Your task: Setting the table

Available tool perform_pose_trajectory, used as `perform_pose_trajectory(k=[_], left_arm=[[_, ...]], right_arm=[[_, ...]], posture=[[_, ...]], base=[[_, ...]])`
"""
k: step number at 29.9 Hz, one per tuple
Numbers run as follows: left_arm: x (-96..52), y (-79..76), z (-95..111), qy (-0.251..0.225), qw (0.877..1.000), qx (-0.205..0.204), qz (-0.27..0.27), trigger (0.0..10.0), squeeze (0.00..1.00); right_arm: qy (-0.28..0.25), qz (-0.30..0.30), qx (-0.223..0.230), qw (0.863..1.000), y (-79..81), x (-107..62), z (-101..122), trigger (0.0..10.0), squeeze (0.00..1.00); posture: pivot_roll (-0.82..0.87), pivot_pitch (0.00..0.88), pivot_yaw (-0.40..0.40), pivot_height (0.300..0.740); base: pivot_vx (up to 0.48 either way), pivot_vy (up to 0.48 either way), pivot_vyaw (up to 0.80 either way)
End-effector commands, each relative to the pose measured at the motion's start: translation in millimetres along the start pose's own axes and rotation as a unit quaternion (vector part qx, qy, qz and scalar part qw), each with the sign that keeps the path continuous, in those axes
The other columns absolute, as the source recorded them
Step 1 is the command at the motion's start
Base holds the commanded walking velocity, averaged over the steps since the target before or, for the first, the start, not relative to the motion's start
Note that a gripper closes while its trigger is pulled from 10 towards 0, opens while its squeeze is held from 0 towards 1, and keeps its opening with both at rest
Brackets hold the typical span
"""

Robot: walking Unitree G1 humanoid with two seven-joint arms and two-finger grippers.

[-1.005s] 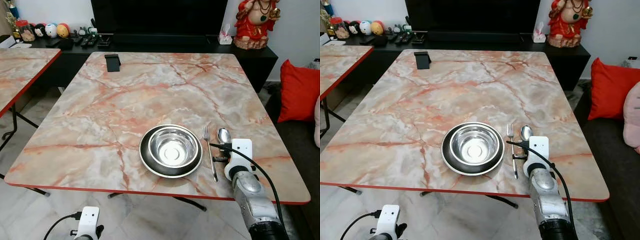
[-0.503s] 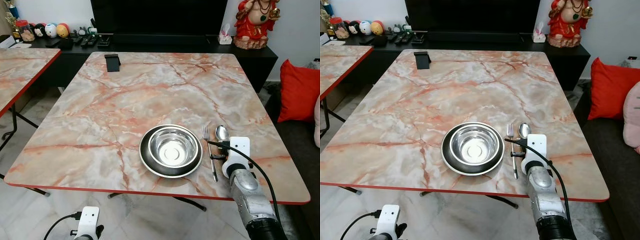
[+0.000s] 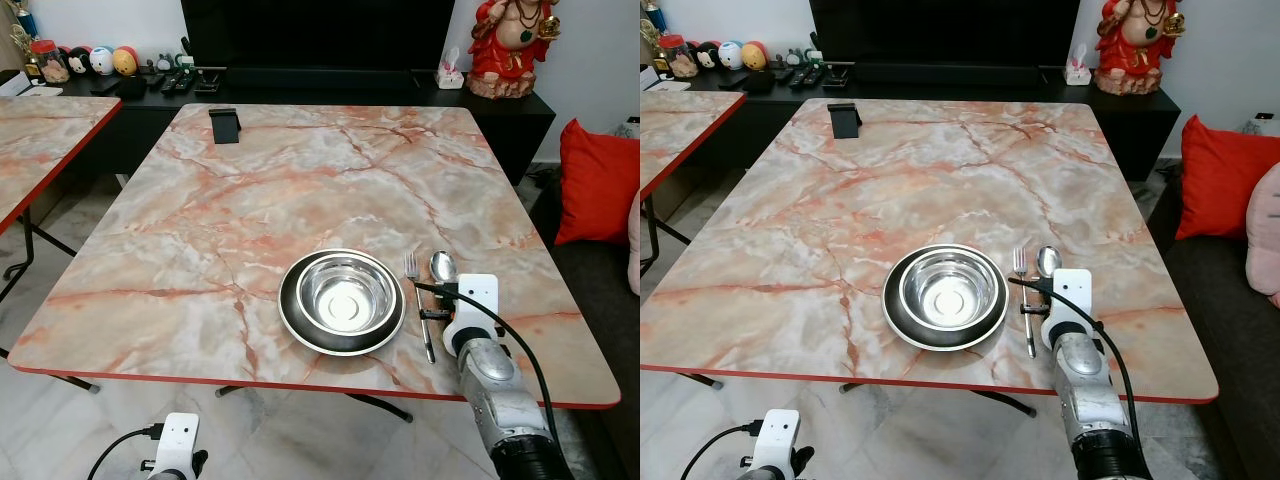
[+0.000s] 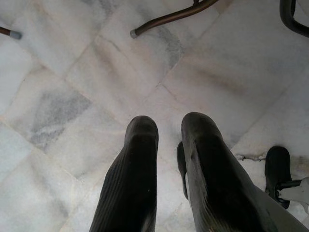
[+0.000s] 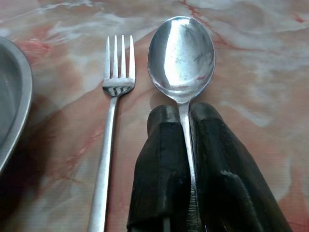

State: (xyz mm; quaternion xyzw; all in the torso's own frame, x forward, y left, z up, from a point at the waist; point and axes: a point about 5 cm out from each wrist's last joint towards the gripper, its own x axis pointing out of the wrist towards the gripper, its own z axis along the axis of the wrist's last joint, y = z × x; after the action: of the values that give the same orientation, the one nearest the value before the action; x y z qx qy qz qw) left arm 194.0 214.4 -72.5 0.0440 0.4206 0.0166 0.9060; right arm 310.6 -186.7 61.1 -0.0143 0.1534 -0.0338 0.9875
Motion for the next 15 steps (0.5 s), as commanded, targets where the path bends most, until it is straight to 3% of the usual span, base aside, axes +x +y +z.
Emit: perform_pose_trajectory(k=[1,15], left_arm=[[-0.8,1.3,-3.1,0.004,1.000,0.004,0.000,10.0,0.00],[-0.7,1.2,-2.8,0.005,1.000,0.002,-0.001,10.0,0.00]], right_arm=[[0.005,0.004,0.004,1.000,3.5,0.9,-1.6,10.0,0.00],[0.022,0.002,0.001,1.000,5.2,1.9,-5.5,10.0,0.00]], posture=[[-0.01,0.000,0.006,0.740],[-0.01,0.000,0.002,0.740]], base=[[0.000,0.000,0.00],[0.000,0.000,0.00]])
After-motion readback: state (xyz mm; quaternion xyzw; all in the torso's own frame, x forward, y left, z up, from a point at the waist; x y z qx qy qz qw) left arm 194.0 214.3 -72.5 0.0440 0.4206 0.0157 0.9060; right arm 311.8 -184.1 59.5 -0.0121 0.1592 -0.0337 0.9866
